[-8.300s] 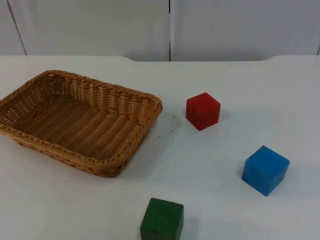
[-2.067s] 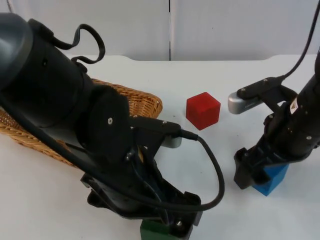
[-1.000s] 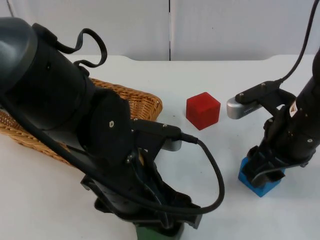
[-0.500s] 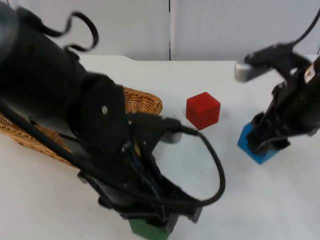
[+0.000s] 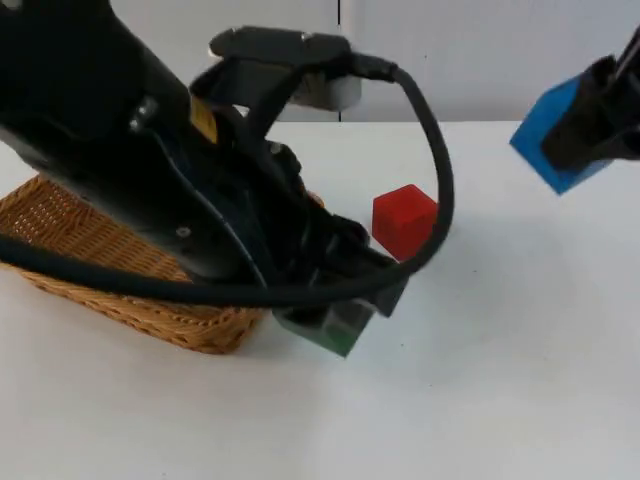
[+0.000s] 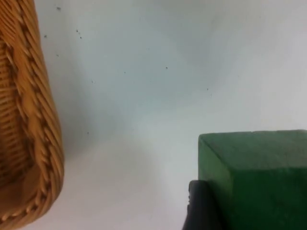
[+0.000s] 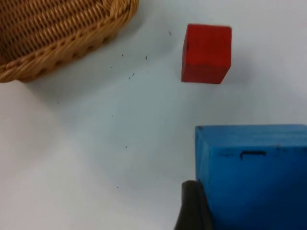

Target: Pick up one cube with each hand and place exactly two cubes into the same basket, leaving the remaining cube outside.

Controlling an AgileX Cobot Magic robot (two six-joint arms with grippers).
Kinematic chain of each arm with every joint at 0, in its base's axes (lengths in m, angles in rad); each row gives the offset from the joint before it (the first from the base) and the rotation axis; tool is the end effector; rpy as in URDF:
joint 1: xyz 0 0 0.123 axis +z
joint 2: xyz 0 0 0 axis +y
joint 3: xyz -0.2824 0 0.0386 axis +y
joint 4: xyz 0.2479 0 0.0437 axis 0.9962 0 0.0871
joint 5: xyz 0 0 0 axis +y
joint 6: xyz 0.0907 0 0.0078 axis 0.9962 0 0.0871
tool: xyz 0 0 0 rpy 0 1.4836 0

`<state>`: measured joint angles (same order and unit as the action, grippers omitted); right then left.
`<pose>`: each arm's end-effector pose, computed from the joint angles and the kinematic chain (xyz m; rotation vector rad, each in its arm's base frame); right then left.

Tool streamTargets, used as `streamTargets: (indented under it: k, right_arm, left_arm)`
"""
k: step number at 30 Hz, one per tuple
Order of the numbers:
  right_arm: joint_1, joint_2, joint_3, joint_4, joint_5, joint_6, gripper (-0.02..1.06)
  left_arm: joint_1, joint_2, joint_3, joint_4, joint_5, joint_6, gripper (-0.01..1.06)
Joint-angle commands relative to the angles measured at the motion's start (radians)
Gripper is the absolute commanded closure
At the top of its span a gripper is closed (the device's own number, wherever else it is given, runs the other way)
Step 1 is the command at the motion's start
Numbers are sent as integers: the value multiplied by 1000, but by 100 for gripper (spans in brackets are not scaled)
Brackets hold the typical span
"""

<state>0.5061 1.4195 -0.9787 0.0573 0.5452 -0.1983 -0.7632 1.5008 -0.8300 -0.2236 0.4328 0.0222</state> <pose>0.2567 0.1454 0.2705 -0.8098 2.3420 0.1900 0.2026 -0.2055 0.2109 0.7925 2.5223 -0.4581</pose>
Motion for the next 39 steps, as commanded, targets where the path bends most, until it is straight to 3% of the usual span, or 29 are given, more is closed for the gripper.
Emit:
streamTargets:
  k: [1,18,39]
  right_arm:
    - [3,-21,-7,-1,6,3,105]
    - [3,-27,-7,35,4,3,105]
    - [7,-27,-7,64,80,3,105]
  left_arm:
    - [-7,-17,-2,12,3,3,105]
    - [-3,-18,-2,30,0,0,105]
    - [26,-18,-2,78,2,-4,105]
